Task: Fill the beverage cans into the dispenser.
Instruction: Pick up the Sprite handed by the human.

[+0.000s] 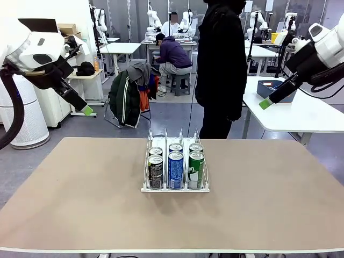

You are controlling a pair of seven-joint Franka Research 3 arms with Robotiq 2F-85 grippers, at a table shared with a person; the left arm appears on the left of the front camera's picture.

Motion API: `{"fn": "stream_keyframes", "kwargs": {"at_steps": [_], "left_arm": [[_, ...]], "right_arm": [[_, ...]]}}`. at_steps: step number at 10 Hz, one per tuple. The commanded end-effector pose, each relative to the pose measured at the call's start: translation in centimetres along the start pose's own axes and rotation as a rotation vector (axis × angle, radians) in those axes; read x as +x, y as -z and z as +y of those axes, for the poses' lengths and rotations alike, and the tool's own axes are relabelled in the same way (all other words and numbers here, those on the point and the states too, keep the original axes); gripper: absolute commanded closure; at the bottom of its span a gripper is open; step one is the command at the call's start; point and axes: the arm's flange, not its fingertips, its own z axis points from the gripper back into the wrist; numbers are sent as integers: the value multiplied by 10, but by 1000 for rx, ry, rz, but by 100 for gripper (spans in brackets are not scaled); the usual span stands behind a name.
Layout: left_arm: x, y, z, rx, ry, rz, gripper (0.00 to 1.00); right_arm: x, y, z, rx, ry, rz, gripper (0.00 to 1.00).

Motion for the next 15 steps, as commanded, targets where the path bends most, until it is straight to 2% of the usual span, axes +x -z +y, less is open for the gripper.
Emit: {"fn": "stream_keyframes", "kwargs": {"at_steps": [1, 4, 8, 9, 10, 15], "left_arm": [[0, 2, 0, -19, -15, -5, 0], [0, 2, 0, -19, -15, -5, 0], [0, 2, 0, -19, -15, -5, 0], [0, 2, 0, -19, -15, -5, 0], [0, 2, 0, -19, -15, -5, 0], [0, 2, 0, -19, -15, -5, 0]], "right_arm": [[19, -40, -13, 8, -44, -16, 0], [41, -73, -38, 11, 21, -76, 0], [56, -99, -55, -10, 90, -104, 0], [54, -93, -47, -61, 81, -107, 0], [54, -95, -55, -29, 60, -104, 0], [54, -95, -55, -29, 60, -104, 0]]}}
